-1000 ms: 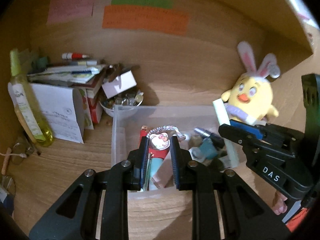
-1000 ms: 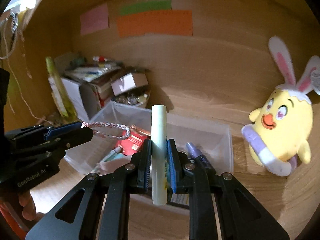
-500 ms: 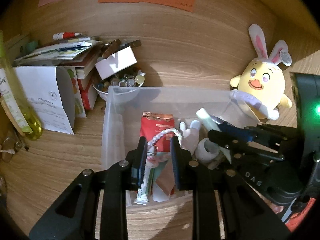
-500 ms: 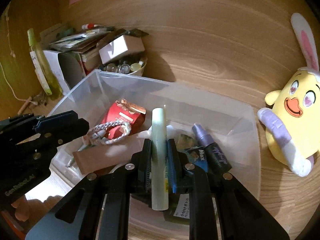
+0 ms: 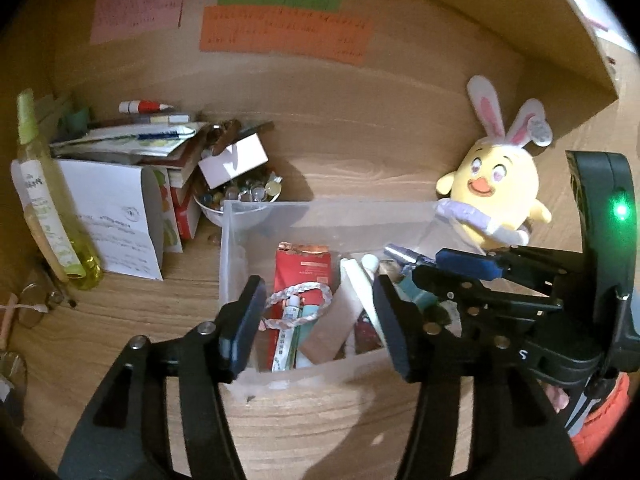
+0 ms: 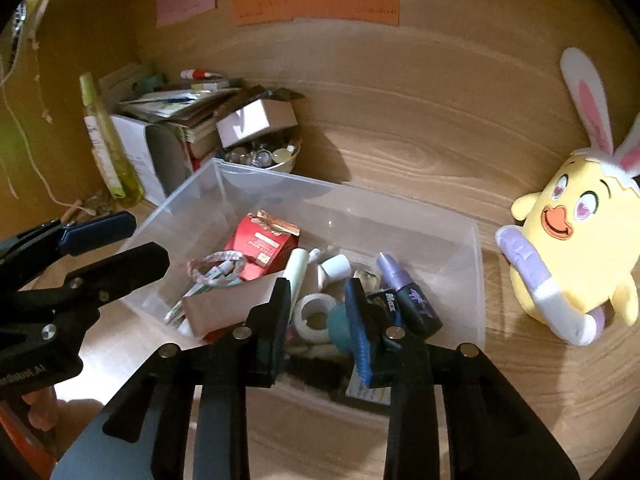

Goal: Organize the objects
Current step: 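Drop the bracelet into the box while the right tool drops the white marker in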

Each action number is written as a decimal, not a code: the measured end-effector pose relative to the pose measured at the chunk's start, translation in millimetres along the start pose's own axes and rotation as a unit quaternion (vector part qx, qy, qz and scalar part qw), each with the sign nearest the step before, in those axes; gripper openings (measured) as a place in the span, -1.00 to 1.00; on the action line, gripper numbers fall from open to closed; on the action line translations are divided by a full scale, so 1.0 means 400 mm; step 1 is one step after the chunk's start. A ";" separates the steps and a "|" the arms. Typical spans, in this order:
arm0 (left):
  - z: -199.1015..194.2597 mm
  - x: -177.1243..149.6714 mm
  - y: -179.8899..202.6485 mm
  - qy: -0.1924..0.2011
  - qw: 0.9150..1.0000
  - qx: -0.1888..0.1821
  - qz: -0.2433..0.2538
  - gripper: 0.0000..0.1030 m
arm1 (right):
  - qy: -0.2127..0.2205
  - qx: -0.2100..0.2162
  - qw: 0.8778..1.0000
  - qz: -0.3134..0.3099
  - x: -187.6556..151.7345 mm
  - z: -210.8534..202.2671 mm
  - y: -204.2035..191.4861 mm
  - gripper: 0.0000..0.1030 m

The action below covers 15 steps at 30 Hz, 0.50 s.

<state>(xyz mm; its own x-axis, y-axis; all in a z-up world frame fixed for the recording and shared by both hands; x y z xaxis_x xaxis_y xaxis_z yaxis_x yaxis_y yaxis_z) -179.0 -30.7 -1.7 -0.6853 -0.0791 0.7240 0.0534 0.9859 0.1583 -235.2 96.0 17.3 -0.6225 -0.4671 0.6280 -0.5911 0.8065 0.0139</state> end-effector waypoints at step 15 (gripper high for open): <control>-0.079 -0.085 0.021 0.021 1.000 0.021 0.006 0.90 | 0.069 -0.012 0.997 0.016 -0.133 -0.156 0.008 0.64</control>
Point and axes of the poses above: each gripper's, at about its wrist camera, not at the fingertips, and z roughly the way its jaws point, y to its right, x to its top, the point moved 3 cm from there along z, roughly the way its jaws point, and after that the axes turned 6 degrees about -y, right-handed, at the moved point
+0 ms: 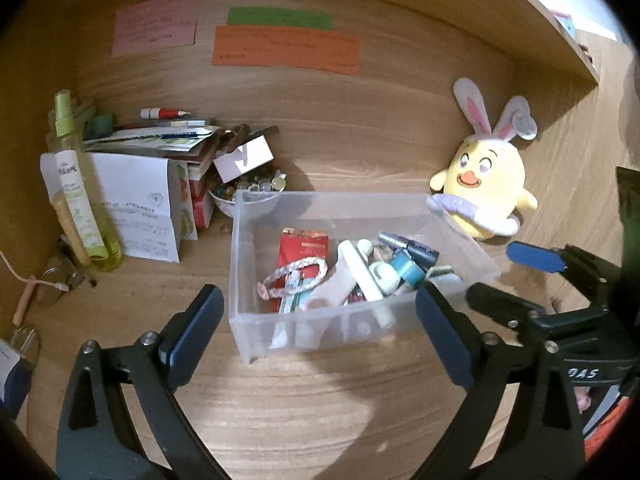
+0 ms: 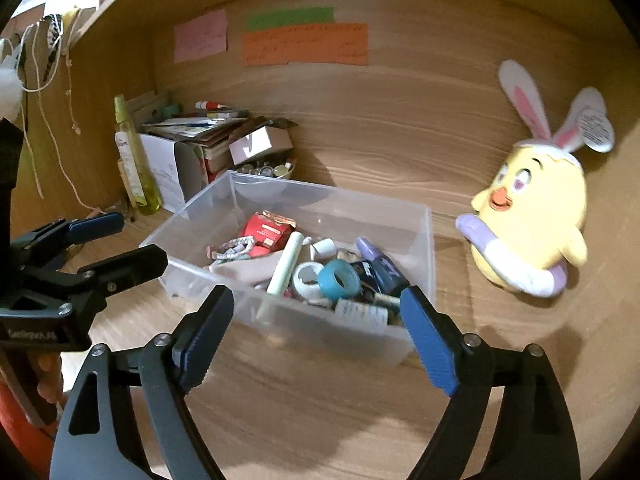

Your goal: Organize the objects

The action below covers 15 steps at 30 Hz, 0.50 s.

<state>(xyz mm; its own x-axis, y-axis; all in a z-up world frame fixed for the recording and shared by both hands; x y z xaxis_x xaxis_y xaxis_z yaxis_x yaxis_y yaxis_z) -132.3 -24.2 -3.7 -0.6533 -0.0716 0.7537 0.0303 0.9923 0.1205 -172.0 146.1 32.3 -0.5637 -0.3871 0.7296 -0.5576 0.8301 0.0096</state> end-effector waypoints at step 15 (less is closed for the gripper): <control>-0.020 -0.090 0.033 -0.004 1.000 0.001 0.018 0.92 | 0.007 0.005 0.999 0.031 -0.101 -0.034 0.012 0.70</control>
Point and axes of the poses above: each gripper's, at about its wrist camera, not at the fingertips, and z roughly the way its jaws point, y to its right, x to its top, the point moved 3 cm from there along z, roughly the way its jaws point, and after that the axes turned 6 degrees about -y, right-handed, at the moved point
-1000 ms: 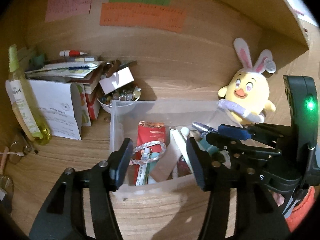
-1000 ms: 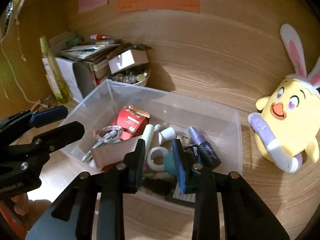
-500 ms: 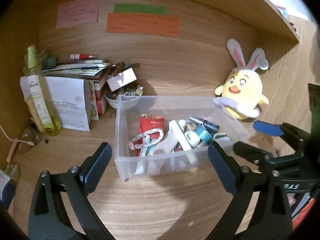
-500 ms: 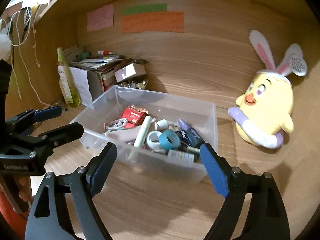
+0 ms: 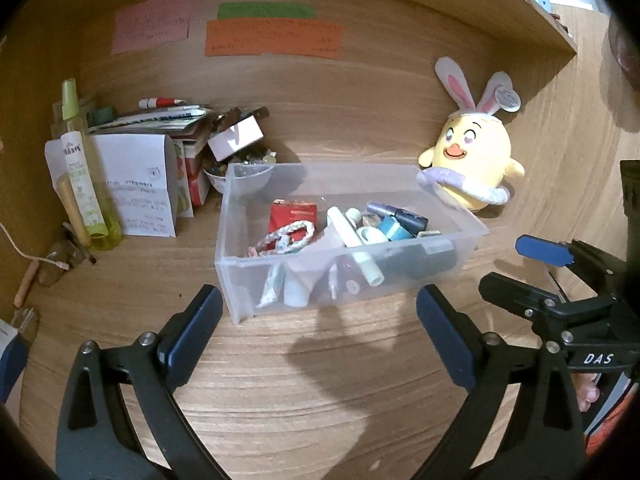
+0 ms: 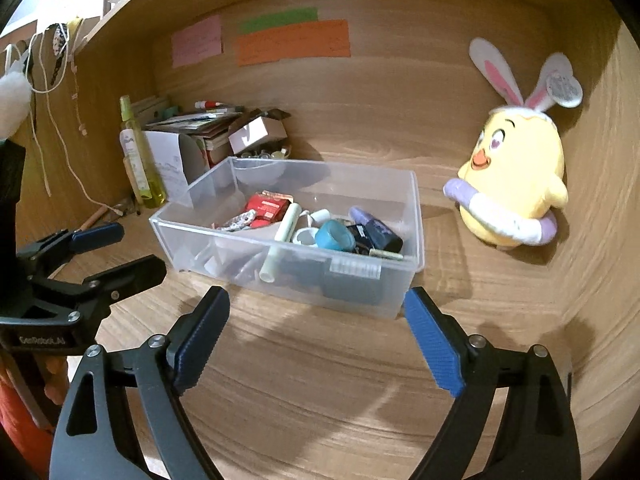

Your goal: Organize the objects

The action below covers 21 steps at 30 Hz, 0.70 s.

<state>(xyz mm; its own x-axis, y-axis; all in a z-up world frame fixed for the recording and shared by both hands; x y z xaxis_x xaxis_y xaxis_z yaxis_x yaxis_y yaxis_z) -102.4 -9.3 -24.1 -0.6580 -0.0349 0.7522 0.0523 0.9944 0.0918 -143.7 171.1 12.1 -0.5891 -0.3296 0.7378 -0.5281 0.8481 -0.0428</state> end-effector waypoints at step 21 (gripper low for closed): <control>0.010 -0.010 0.000 -0.006 1.000 -0.007 -0.008 0.92 | -0.010 0.000 1.000 0.006 -0.015 0.013 0.004 0.70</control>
Point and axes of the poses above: each gripper's, at about its wrist camera, not at the fingertips, and z roughly the way its jaws point, y to its right, x to its top, the point moved 3 cm from there along z, roughly the way its jaws point, and after that the axes turned 6 degrees about -y, right-handed, at the moved point
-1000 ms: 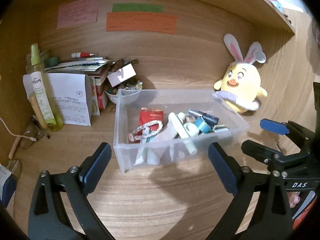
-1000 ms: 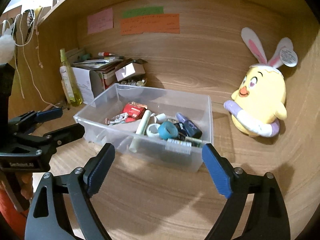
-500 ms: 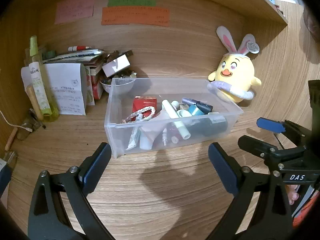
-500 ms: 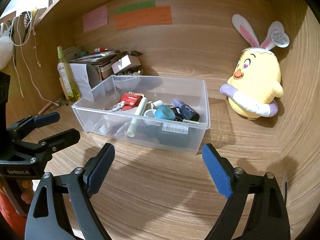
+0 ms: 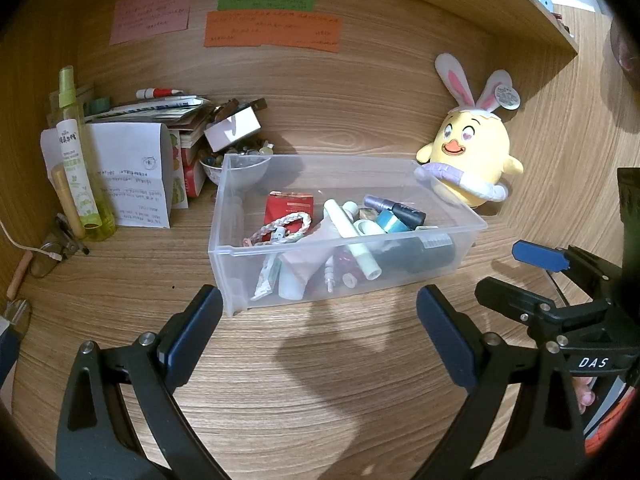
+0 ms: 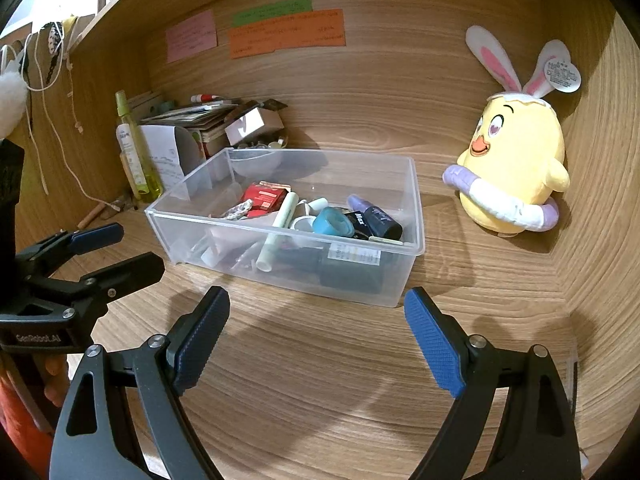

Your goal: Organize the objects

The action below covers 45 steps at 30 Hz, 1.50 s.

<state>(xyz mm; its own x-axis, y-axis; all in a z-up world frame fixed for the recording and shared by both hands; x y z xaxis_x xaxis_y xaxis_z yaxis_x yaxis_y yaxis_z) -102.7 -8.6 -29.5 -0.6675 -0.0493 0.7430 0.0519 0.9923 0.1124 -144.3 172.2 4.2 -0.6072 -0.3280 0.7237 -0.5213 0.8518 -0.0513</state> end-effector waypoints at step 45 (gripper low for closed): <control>-0.007 0.003 0.024 0.004 1.000 -0.021 0.005 0.93 | -0.002 0.002 1.000 0.021 -0.010 -0.009 0.015 0.72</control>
<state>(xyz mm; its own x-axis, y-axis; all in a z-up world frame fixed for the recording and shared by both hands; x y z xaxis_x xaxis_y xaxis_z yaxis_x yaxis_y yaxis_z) -101.0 0.7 -25.6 -0.6603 -0.0412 0.7499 0.0898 0.9870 0.1333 -143.0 179.8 3.5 -0.6303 -0.2944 0.7184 -0.4983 0.8630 -0.0836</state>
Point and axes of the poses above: each gripper's, at about its wrist camera, not at the fingertips, and z roughly the way its jaws point, y to its right, x to its top, the point moved 3 cm from there along z, roughly the way its jaws point, and after that the axes turned 6 degrees about -y, right-handed, at the moved point
